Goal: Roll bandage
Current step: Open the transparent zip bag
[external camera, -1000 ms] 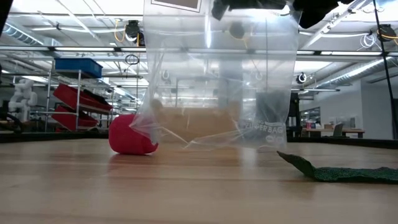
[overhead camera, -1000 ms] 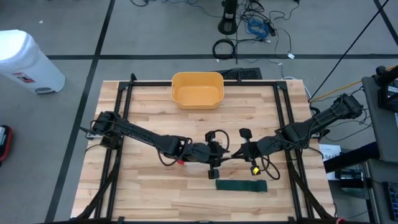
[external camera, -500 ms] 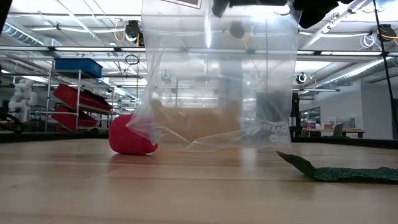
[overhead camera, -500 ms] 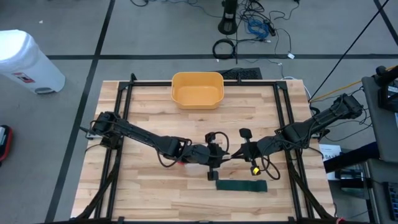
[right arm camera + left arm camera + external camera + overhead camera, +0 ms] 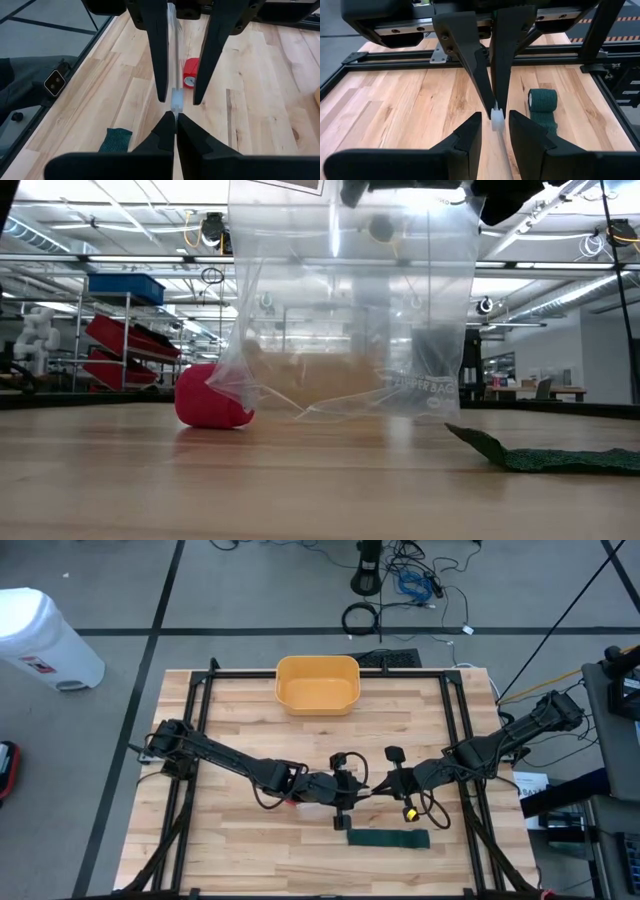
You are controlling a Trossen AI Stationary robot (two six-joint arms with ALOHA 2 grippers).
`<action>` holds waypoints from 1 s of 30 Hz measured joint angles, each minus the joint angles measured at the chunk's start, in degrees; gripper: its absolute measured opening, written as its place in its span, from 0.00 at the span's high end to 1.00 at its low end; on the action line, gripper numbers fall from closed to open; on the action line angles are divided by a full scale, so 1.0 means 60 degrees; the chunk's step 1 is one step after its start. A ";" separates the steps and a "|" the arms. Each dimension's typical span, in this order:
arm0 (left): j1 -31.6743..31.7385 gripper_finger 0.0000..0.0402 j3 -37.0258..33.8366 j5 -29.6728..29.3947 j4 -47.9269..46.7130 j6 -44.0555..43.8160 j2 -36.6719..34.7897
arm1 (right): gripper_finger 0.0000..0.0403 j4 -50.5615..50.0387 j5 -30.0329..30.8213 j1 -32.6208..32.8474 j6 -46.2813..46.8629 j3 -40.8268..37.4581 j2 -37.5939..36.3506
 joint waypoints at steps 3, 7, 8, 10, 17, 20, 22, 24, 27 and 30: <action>0.0000 0.74 0.0000 -0.0004 0.0000 -0.0004 0.0000 | 1.00 0.0000 0.0001 0.0001 -0.0003 0.0000 0.0000; 0.0000 0.75 0.0000 -0.0007 0.0000 -0.0053 0.0000 | 1.00 0.0000 0.0002 0.0000 -0.0003 0.0000 0.0000; 0.0000 0.76 0.0000 -0.0007 0.0000 -0.0055 0.0000 | 1.00 0.0000 0.0000 0.0000 -0.0003 0.0000 0.0000; 0.0000 0.79 0.0000 -0.0004 0.0000 -0.0055 0.0000 | 1.00 0.0000 0.0000 0.0000 -0.0003 0.0000 0.0000; 0.0000 0.89 0.0000 0.0252 0.0000 -0.0062 0.0000 | 1.00 0.0000 -0.0015 0.0004 -0.0003 0.0000 0.0000; 0.0000 0.90 0.0000 0.0260 -0.0004 -0.0062 0.0000 | 1.00 0.0000 -0.0015 0.0004 -0.0003 0.0000 0.0000; 0.0000 0.90 0.0000 0.0262 -0.0004 -0.0062 0.0000 | 1.00 0.0000 -0.0015 0.0004 -0.0003 0.0000 0.0000; 0.0000 0.90 0.0000 0.0262 -0.0004 -0.0062 0.0000 | 1.00 -0.0003 -0.0015 0.0004 -0.0003 0.0000 0.0000; 0.0004 0.90 0.0000 0.0251 -0.0014 -0.0058 0.0000 | 1.00 -0.0003 -0.0011 0.0004 -0.0003 0.0000 0.0000; 0.0004 0.90 0.0000 0.0245 -0.0018 -0.0058 0.0000 | 1.00 -0.0003 -0.0007 0.0004 -0.0003 0.0000 0.0000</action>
